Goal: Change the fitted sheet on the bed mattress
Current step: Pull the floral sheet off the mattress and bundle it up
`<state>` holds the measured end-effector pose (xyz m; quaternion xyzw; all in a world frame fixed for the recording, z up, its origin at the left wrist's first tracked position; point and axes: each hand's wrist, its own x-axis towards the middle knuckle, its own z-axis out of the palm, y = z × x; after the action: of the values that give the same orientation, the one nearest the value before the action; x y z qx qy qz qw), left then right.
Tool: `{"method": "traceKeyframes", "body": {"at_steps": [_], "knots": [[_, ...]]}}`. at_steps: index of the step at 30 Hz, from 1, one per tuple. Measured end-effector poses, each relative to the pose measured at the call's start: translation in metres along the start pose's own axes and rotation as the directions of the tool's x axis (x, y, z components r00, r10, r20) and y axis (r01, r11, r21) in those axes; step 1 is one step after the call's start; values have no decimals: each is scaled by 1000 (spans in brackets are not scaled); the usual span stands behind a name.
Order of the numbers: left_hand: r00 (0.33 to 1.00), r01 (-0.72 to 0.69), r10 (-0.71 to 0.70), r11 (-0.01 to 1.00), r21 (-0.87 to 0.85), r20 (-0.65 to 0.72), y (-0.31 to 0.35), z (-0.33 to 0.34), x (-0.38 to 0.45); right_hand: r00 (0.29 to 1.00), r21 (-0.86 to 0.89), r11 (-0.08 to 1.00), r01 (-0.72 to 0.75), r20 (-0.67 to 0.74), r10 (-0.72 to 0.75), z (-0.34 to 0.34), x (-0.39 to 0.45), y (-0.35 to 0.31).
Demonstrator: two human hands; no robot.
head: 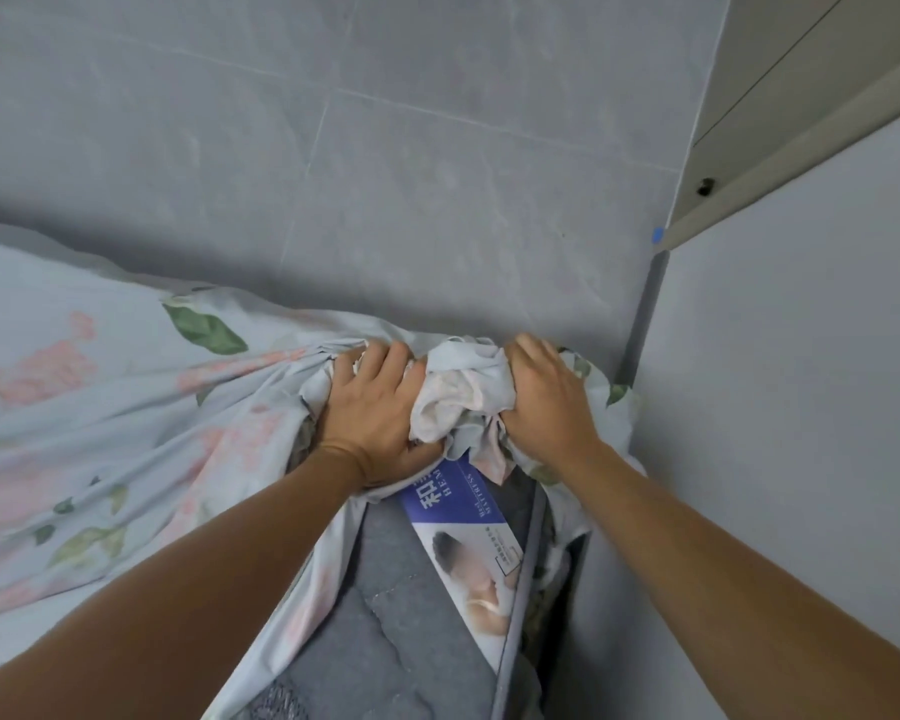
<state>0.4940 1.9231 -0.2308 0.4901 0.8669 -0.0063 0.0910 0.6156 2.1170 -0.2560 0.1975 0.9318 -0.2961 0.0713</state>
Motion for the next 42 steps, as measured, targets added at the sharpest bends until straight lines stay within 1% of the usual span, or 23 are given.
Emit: {"method": "traceKeyframes", "body": {"at_steps": [5, 8, 11, 14, 16, 19, 23, 27, 31, 34, 38, 40, 42], "knots": [[1000, 8, -7, 999, -38, 26, 1, -5, 2, 998, 77, 996, -44, -34, 46, 1, 3, -2], [999, 14, -12, 999, -41, 46, -2, -3, 3, 993, 46, 993, -109, -30, 110, 5, 6, -6], [998, 22, -18, 998, -59, 62, -1, -3, 5, 980, 53, 985, -166, -102, 171, 10, 8, -11], [998, 7, -1, 997, -81, 65, -2, -4, 4, 973, 79, 986, -148, -169, 159, 12, 6, -15], [999, -11, 16, 996, -83, 49, -3, -2, 4, 971, 72, 988, -138, -186, 150, 15, 8, -15], [999, -43, 45, 994, -104, 15, -7, 3, 6, 971, 44, 986, -159, -173, 165, 21, 14, -13], [997, -74, 73, 990, -117, -20, -10, 10, 5, 974, 19, 989, -150, -171, 151, 27, 20, -12], [995, -91, 84, 987, -134, -55, -14, 19, 5, 976, -9, 996, -87, -200, 83, 37, 26, -5], [996, -75, 67, 989, -130, -66, -13, 9, 7, 982, 14, 995, -100, -161, 101, 29, 31, -8], [997, -58, 50, 985, -160, -51, -12, -8, 7, 994, 25, 996, -81, -70, 83, 11, 30, -12], [999, -52, 51, 985, -166, -12, -19, -28, 21, 988, -111, 990, -83, 119, 97, -30, 56, -20], [1000, -15, 17, 992, -127, 16, -28, -39, 35, 983, -176, 981, -76, 154, 104, -49, 77, -33], [999, 36, -34, 995, -93, 26, -44, -51, 43, 986, -224, 974, -39, 151, 75, -63, 96, -52]]}}
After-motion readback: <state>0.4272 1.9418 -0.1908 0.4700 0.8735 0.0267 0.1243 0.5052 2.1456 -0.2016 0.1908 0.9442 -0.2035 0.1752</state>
